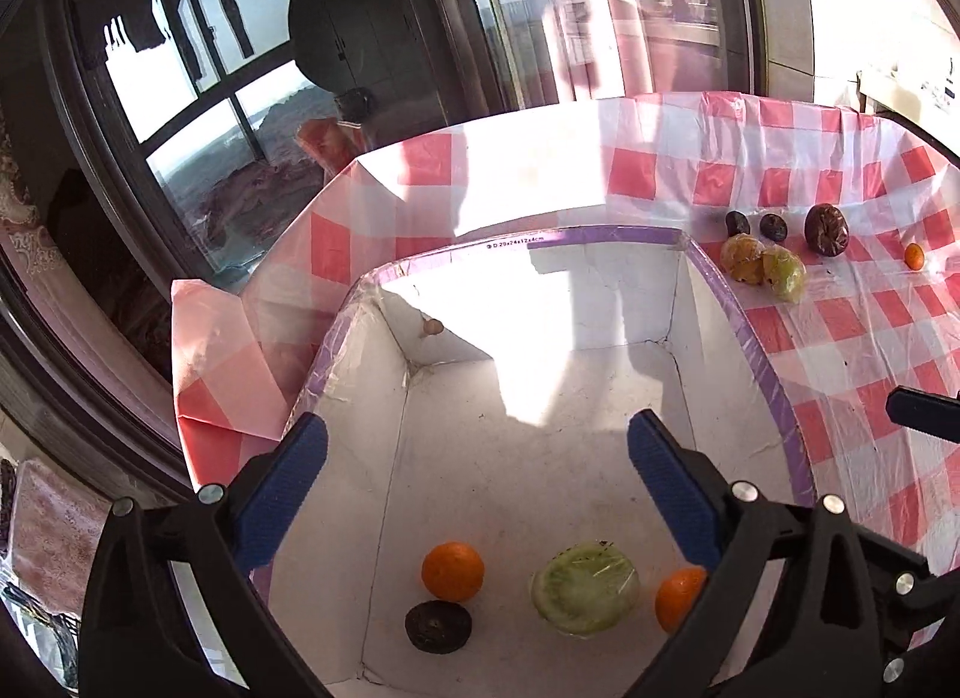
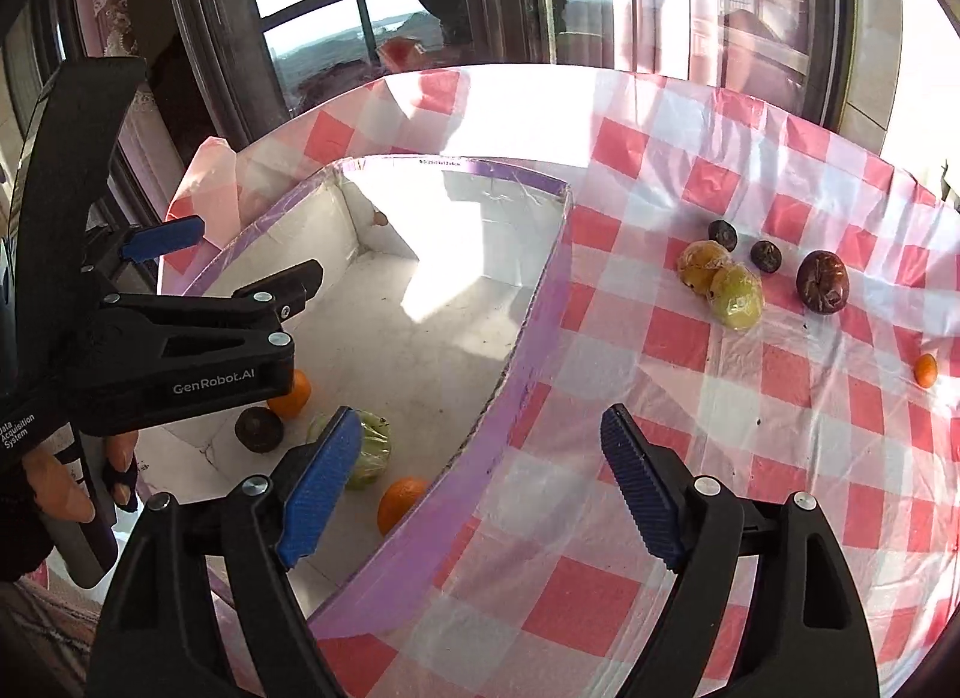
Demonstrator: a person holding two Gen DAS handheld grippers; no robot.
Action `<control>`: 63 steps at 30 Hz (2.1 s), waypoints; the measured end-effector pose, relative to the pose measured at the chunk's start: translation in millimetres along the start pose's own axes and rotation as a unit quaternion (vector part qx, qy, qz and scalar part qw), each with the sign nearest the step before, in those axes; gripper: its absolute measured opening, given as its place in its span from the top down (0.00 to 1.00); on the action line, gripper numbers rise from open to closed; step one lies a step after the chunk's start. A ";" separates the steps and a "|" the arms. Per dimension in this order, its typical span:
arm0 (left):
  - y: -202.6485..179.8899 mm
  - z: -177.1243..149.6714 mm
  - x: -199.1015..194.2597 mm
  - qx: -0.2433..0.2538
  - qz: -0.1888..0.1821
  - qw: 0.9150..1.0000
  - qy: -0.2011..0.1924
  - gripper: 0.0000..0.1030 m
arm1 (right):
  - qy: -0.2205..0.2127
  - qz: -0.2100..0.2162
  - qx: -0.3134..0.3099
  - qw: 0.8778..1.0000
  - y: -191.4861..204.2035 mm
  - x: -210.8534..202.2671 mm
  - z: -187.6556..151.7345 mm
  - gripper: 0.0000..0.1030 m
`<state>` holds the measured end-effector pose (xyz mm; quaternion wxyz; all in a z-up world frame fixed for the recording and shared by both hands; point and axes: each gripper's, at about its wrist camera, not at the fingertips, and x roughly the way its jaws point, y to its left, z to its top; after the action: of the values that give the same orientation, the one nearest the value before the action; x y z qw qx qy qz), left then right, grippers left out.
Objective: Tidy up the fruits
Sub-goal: 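Open both tools to release the oranges into the box and withdraw, then grasp the wrapped yellow-green fruit with the left tool while the right tool grasps an orange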
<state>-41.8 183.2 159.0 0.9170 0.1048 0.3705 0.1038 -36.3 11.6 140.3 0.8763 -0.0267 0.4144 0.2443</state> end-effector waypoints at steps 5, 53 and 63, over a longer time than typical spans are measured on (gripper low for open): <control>-68.7 25.3 -19.1 0.050 -0.025 0.997 -0.043 0.02 | 0.013 -0.032 0.060 0.998 -67.1 -1.8 -10.4 0.18; -262.7 37.4 174.2 -0.114 -0.074 0.970 0.201 0.01 | 0.007 -0.248 0.194 0.949 -446.0 91.8 15.2 0.30; -267.3 73.9 204.8 -0.161 -0.039 0.964 0.207 0.01 | 0.006 -0.241 0.198 0.950 -445.0 92.3 17.8 0.29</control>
<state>184.2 -26.1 4.3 0.8285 -0.0822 0.5344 0.1459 226.3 -337.7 14.4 0.8940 0.0471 0.4414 -0.0612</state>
